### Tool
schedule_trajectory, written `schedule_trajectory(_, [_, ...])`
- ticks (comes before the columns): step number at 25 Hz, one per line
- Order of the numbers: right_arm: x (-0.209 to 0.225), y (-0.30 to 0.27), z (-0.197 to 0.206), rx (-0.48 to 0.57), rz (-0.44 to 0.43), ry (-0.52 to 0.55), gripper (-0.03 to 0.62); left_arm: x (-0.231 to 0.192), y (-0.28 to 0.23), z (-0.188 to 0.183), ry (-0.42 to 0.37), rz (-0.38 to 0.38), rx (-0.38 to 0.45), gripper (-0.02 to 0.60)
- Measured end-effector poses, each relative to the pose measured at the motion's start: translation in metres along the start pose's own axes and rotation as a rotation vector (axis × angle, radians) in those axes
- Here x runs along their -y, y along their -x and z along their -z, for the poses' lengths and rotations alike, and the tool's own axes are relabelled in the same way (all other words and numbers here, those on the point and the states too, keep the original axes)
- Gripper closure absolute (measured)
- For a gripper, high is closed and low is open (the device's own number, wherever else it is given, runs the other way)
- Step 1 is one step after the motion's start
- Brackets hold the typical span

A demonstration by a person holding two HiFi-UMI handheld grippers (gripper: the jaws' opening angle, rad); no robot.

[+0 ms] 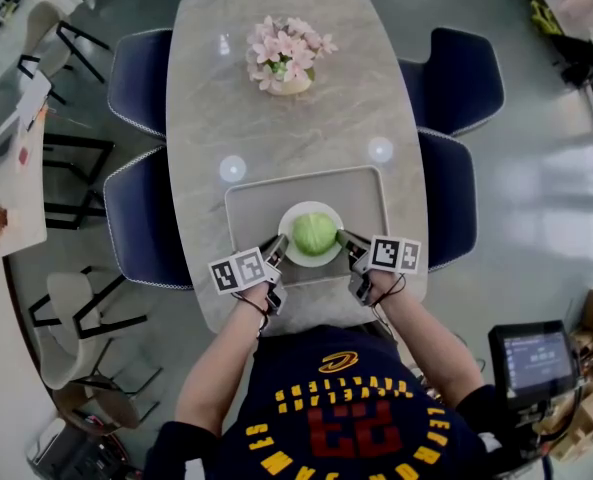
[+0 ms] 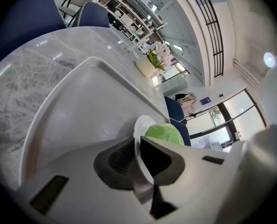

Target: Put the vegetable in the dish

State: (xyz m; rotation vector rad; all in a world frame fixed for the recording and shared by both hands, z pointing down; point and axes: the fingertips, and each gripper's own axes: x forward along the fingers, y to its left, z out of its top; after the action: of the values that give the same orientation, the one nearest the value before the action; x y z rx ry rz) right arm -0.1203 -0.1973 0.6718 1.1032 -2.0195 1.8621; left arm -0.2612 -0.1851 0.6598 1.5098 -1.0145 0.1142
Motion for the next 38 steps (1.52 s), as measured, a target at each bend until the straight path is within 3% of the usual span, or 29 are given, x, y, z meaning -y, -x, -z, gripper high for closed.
schedule_trajectory(16, [0.008, -0.008, 0.001, -0.066, 0.113, 0.142, 0.566, -0.015, -0.01, 0.002, -0.067, -0.103, -0.029, 0.548])
schedule_trajectory(33, [0.013, -0.014, -0.006, -0.072, 0.172, 0.195, 0.566, -0.02, -0.017, -0.002, -0.114, -0.195, -0.037, 0.54])
schedule_trajectory(38, [0.015, -0.014, -0.012, -0.09, 0.258, 0.402, 0.559, -0.021, -0.023, -0.003, -0.176, -0.238, -0.053, 0.534])
